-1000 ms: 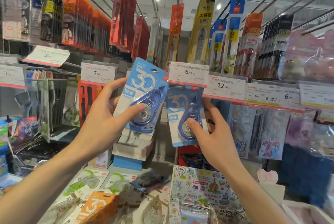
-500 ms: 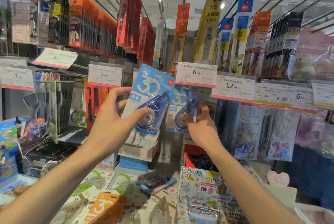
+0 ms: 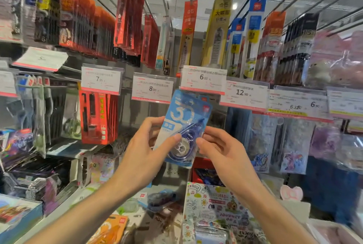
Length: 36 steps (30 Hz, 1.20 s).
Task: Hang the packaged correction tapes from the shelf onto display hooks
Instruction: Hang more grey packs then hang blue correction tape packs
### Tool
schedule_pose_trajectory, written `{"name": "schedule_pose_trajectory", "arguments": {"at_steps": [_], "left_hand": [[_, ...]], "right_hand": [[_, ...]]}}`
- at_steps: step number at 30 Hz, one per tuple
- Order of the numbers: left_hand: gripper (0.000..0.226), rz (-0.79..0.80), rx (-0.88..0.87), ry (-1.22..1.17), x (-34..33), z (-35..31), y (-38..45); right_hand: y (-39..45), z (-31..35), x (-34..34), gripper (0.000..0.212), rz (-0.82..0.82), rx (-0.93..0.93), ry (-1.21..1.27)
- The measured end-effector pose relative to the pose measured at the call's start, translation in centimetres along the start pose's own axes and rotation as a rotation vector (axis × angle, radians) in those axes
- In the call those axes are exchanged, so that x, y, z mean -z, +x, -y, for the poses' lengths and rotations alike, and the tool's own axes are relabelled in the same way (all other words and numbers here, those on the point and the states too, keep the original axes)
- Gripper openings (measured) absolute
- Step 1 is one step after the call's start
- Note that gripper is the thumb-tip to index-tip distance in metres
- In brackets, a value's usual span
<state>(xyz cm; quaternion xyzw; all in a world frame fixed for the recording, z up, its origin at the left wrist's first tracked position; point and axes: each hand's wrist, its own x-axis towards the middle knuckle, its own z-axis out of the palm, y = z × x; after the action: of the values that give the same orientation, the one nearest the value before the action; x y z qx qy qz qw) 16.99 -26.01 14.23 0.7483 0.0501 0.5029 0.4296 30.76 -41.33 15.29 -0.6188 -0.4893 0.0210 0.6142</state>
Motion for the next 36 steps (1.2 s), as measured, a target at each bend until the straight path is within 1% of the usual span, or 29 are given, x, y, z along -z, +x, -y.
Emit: {"name": "schedule_pose_trajectory", "arguments": {"at_steps": [3, 5, 7, 9, 12, 14, 17, 19, 25, 28, 30, 34, 36], "left_hand": [[0.036, 0.067, 0.01, 0.01, -1.0, 0.4, -0.4], [0.035, 0.1, 0.007, 0.023, -1.3, 0.4, -0.5], [0.03, 0.102, 0.009, 0.046, -1.3, 0.2, -0.3], [0.021, 0.076, 0.014, 0.069, -0.9, -0.4, 0.3], [0.01, 0.032, -0.023, 0.047, 0.0, -2.1, 2.1], [0.01, 0.023, -0.068, 0.026, 0.4, -3.6, 3.6], [0.01, 0.02, -0.128, 0.022, 0.5, -5.5, 5.8], [0.007, 0.007, -0.17, 0.035, 0.6, -6.3, 6.8], [0.011, -0.026, -0.252, 0.095, 1.3, -7.3, 7.7], [0.011, -0.033, -0.257, 0.121, 1.4, -7.4, 7.5], [0.011, -0.033, -0.251, 0.129, 1.5, -7.4, 7.4], [0.009, -0.032, -0.243, 0.153, 1.7, -7.4, 7.2], [0.009, -0.03, -0.242, 0.152, 1.8, -7.3, 7.1]], "right_hand": [[-0.3, -0.4, 0.4, 0.038, 0.004, -0.041, 0.118], [-0.5, -0.7, 0.8, 0.039, 0.02, -0.074, 0.178], [-0.6, -1.0, 1.4, 0.039, 0.028, -0.082, 0.188], [-0.7, -1.2, 2.1, 0.041, 0.003, -0.064, 0.169], [-0.8, -1.0, 3.0, 0.054, -0.038, -0.017, 0.14], [-0.8, -0.9, 3.3, 0.055, -0.035, 0.009, 0.111], [-0.7, -0.8, 3.4, 0.042, -0.029, 0.04, 0.068], [-0.4, -0.7, 3.3, 0.041, -0.025, 0.051, 0.034], [0.5, 0.3, 2.7, 0.051, -0.037, 0.096, -0.031], [0.9, 0.8, 2.5, 0.062, -0.049, 0.126, -0.048], [1.2, 1.0, 2.3, 0.059, -0.046, 0.143, -0.048], [1.4, 1.3, 2.0, 0.035, -0.048, 0.178, -0.05], [1.4, 1.4, 1.8, 0.035, -0.061, 0.191, -0.041]]}}
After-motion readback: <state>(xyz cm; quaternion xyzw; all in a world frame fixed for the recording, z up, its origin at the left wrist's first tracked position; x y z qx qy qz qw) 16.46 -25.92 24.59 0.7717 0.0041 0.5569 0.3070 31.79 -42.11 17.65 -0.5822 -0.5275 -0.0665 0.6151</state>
